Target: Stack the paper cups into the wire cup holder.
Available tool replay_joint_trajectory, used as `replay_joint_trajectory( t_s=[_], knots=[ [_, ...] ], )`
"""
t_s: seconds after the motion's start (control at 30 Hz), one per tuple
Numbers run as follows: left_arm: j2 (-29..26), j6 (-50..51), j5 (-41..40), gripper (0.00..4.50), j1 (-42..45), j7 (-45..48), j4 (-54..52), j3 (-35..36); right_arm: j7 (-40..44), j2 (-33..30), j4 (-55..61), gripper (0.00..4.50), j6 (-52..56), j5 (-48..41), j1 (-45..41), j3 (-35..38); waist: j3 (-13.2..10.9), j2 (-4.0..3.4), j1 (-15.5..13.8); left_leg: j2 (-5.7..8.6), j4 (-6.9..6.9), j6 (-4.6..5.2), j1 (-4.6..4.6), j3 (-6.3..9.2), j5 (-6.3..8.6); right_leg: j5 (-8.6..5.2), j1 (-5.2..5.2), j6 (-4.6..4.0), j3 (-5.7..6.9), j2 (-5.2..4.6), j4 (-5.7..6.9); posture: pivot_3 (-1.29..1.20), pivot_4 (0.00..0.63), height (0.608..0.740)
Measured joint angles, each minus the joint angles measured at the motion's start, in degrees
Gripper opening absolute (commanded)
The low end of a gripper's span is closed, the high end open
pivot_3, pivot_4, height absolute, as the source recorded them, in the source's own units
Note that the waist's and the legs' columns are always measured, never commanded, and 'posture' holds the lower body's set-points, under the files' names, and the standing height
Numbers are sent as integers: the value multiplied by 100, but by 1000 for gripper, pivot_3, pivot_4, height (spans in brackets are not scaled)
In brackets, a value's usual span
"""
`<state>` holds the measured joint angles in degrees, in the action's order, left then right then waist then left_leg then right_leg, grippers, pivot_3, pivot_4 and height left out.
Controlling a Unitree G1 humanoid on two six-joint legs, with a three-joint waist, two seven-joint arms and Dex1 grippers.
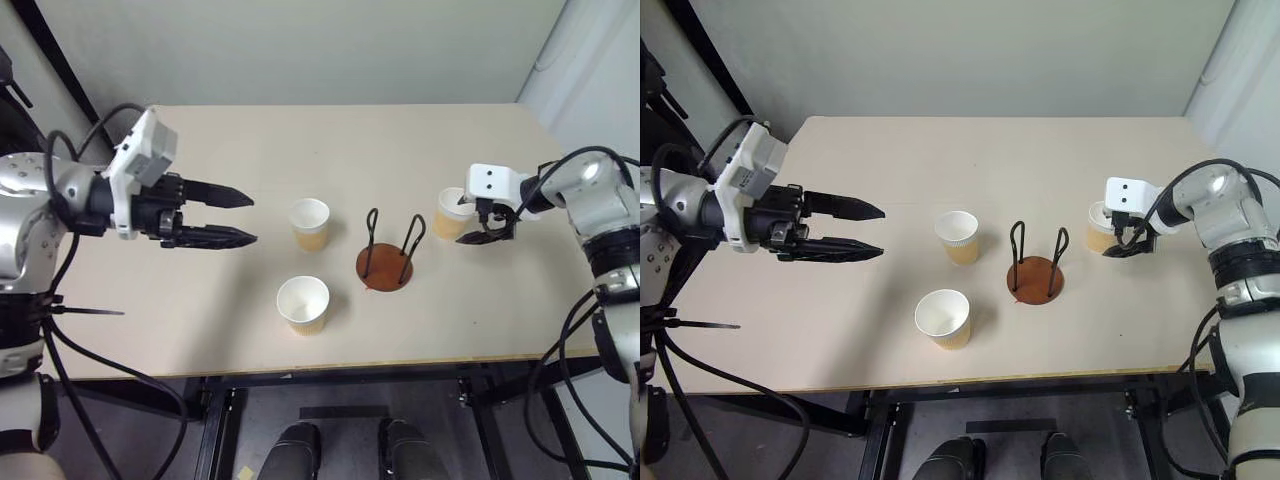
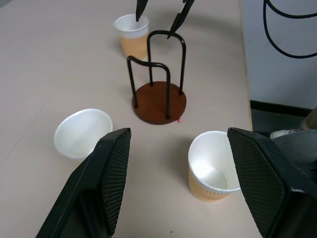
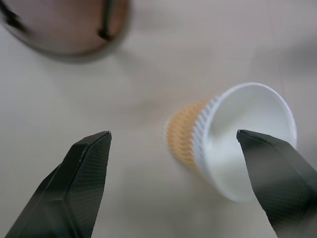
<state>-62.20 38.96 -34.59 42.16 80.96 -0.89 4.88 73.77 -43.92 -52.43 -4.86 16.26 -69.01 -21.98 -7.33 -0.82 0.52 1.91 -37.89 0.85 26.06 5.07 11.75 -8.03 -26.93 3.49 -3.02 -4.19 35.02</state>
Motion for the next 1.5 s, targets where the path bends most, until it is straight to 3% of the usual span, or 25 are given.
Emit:
replay_joint_trajectory(
  t_s=[0.03,0.13,0.47,0.73,0.93,1.13,1.5],
  knots=[
    [-16,15,-4,3352,-69,-13,-40,31,-98,93,-293,4208,-154,142,-117,-76,0,0,-1,0,-1,-2,-1,3,1,0,0,-1,0,0,0,0,150,740],
    [-22,41,-12,3352,-115,-39,-93,73,-301,294,-863,3612,-453,434,-282,-183,0,0,-7,0,-1,-8,1,9,4,2,0,-3,2,-1,0,0,150,740],
    [-37,95,-16,3352,-187,-98,-163,131,-458,528,-1514,72,-776,723,-586,-191,-1,-2,-14,0,2,-61,2,15,43,2,-2,-4,7,-1,0,0,150,740],
    [-39,92,7,3352,-103,-80,-117,124,586,2,-736,25,-560,206,-865,269,-2,-3,-25,0,3,-54,6,16,46,-6,-3,-16,11,0,-4,0,150,740],
    [-38,66,37,3352,-8,42,-7,52,1707,-481,1906,25,890,-871,-774,649,-3,-5,-9,-5,14,-47,3,18,35,-21,-4,-27,16,6,-2,0,150,740],
    [23,-112,193,3352,298,174,267,-155,1843,-837,4336,25,2280,-1872,-337,508,-2,-3,-4,-4,4,-66,-1,24,10,-34,6,-38,20,9,-1,0,150,740],
    [55,-184,277,3352,401,276,440,-263,1845,-837,4716,25,2527,-2004,174,221,-3,-3,-2,-4,0,-24,-3,25,-8,-34,2,-39,19,9,23,0,150,740]
  ],
)
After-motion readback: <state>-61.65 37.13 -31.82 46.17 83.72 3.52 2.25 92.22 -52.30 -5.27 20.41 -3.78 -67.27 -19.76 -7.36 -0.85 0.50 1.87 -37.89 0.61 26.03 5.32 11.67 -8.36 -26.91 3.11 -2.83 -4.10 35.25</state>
